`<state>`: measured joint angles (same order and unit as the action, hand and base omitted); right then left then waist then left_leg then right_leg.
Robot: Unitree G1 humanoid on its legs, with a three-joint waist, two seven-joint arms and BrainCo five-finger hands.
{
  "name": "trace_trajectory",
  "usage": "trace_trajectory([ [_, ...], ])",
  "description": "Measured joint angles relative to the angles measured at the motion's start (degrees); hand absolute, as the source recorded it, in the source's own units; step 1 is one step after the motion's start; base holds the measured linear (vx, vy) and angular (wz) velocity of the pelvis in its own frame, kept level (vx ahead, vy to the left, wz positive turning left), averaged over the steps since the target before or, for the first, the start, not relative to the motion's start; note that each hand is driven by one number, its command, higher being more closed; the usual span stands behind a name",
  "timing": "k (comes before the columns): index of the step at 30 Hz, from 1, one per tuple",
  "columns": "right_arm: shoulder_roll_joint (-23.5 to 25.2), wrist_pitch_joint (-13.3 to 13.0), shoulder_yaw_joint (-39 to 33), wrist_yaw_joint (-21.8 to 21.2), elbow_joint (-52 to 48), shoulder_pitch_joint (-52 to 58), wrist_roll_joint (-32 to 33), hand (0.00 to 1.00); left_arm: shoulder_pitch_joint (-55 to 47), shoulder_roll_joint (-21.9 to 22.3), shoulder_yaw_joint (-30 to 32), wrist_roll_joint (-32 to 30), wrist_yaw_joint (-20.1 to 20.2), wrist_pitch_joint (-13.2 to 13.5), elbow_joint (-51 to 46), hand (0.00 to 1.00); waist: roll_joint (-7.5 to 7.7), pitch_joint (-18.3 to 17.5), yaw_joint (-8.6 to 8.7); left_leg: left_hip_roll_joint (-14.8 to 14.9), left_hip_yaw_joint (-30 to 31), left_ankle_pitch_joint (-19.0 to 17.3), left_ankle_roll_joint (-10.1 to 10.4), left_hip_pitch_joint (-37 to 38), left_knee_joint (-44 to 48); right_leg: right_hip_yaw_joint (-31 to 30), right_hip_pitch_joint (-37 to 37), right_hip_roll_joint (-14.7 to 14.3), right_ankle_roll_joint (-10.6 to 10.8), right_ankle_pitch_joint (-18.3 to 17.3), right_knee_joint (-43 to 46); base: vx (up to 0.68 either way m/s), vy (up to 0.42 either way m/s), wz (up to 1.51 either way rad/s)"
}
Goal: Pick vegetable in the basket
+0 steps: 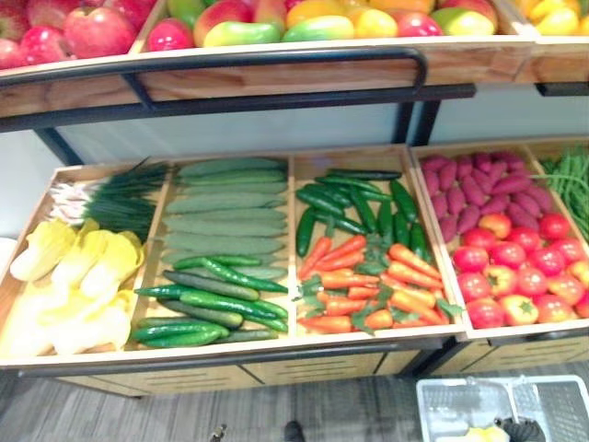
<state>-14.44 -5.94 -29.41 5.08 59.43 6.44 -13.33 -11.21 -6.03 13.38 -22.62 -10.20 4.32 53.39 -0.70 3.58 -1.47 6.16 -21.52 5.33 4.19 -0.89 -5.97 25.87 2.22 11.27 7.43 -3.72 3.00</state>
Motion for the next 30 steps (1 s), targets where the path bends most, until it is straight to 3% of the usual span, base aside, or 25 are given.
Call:
trace_trajectory([
  [5, 2.05, 0.2, -1.27, 1.52, 0.0, 1.06, 0.16, 1.0, -0.38, 0.19, -0.13, -0.02, -2.02, 0.62, -14.93, 0.0, 0.64, 0.18, 0.16, -1.78, 3.64, 0.35, -1.29, -0.28, 0.0, 3.51, 2.25, 1.15, -0.15, 0.25, -0.37, 0.06, 0.009, 0.38],
  [12, 3.18, -0.81, -1.12, 2.08, 0.56, 0.38, 0.16, 1.0, -3.75, 2.89, 0.42, -1.03, -10.33, 2.09, -29.09, 0.0, 1.14, 0.23, -0.27, -2.38, 6.17, 0.64, -1.59, -0.95, 0.0, 5.96, 3.63, 0.83, 0.05, 0.37, -1.2, 0.05, -0.016, 0.21],
  [20, 2.97, -2.32, 1.01, 3.41, 2.24, -1.85, 0.22, 1.0, -3.62, 2.96, -0.31, -1.59, -14.4, 8.26, -46.45, 0.0, 1.78, 0.5, -0.09, -1.37, 4.82, 0.54, -1.44, 0.09, -0.01, 4.86, 4.08, 0.16, -0.39, 0.14, -1.83, -0.01, -0.011, -0.08],
  [24, 2.28, -2.31, 2.71, 3.48, 2.25, -2.02, 0.27, 1.0, -3.61, -2.57, -3.58, -3.51, -13.35, 9.27, -49.66, 0.0, 1.04, 0.03, 0.88, -0.85, 4.48, 0.53, -1.3, 0.16, -0.01, 4.58, 3.98, -0.28, -0.4, 0.13, -1.97, -0.02, -0.017, -0.06],
  [25, 1.8, -2.32, 2.97, 3.39, 2.25, -2.48, 0.27, 1.0, -3.47, -5.9, -4.77, -3.71, -12.08, 9.68, -50.93, 0.0, 1.09, 0.06, 1.45, -0.64, 4.23, 0.42, -1.16, 0.21, -0.01, 4.23, 3.86, -0.36, -0.39, 0.14, -2.02, -0.01, -0.014, -0.1],
  [30, -0.24, -2.29, 4.16, 3.07, 2.42, -2.89, 0.26, 1.0, 0.34, -15.11, -8.03, -8.16, -8.54, 11.68, -51.36, 0.0, 1.02, 0.03, 1.67, -0.41, 2.66, -0.01, -0.64, 1.15, -0.01, 2.47, 3.81, -0.46, -0.3, 0.19, -2.28, 0.0, -0.008, -0.19],
])
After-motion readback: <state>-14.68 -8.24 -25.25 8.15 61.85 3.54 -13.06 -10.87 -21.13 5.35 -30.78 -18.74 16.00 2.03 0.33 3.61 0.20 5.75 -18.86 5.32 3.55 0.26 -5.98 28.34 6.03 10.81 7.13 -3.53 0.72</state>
